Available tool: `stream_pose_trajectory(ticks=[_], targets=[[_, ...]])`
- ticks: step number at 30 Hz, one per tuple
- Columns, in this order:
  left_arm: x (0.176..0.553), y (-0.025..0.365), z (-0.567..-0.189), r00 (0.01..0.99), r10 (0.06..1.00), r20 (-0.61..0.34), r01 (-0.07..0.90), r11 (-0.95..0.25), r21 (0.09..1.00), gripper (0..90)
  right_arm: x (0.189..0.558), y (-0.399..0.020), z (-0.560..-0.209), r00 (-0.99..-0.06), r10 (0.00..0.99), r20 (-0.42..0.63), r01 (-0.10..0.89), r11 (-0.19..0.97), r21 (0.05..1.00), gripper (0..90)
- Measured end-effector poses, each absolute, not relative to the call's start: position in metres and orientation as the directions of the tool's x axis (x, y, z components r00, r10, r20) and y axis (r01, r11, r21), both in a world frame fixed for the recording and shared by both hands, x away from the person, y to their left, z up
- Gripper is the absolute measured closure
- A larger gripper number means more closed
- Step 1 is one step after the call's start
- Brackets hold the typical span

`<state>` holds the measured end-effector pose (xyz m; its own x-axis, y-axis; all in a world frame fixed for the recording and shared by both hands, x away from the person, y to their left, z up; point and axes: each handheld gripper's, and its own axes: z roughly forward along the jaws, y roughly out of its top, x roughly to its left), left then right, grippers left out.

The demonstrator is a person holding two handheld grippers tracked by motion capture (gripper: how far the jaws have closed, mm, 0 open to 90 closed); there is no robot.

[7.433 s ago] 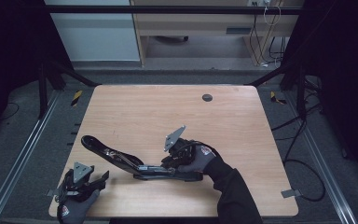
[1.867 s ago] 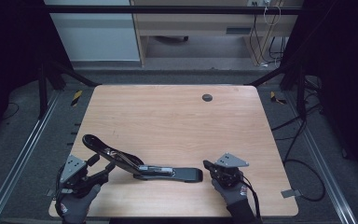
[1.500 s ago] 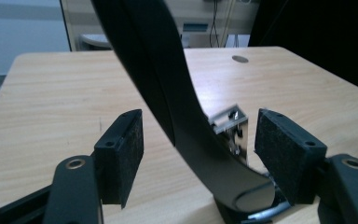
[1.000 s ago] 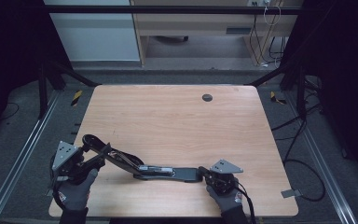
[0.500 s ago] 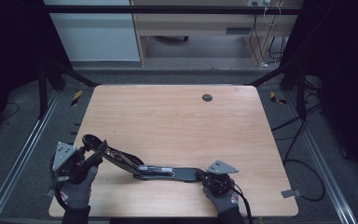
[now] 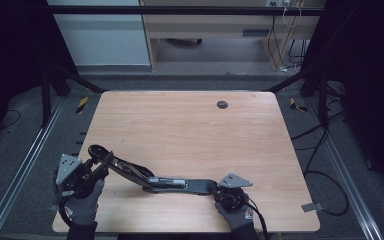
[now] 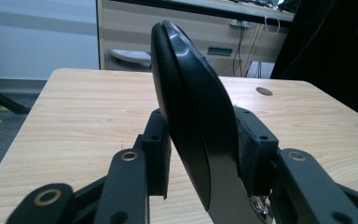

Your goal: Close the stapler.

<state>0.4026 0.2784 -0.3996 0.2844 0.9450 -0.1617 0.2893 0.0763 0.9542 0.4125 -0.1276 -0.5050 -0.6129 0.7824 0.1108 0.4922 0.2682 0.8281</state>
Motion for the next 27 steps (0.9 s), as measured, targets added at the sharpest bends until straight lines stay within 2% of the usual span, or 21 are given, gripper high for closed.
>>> stream_pose_trajectory(ticks=[27], targets=[[0.398, 0.26, -0.39, 0.304, 0.94, -0.154, 0.264, 0.072, 0.962, 62.4, 0.415, -0.131, -0.506, -0.598, 0.792, 0.128, 0.503, 0.245, 0.829, 90.0]])
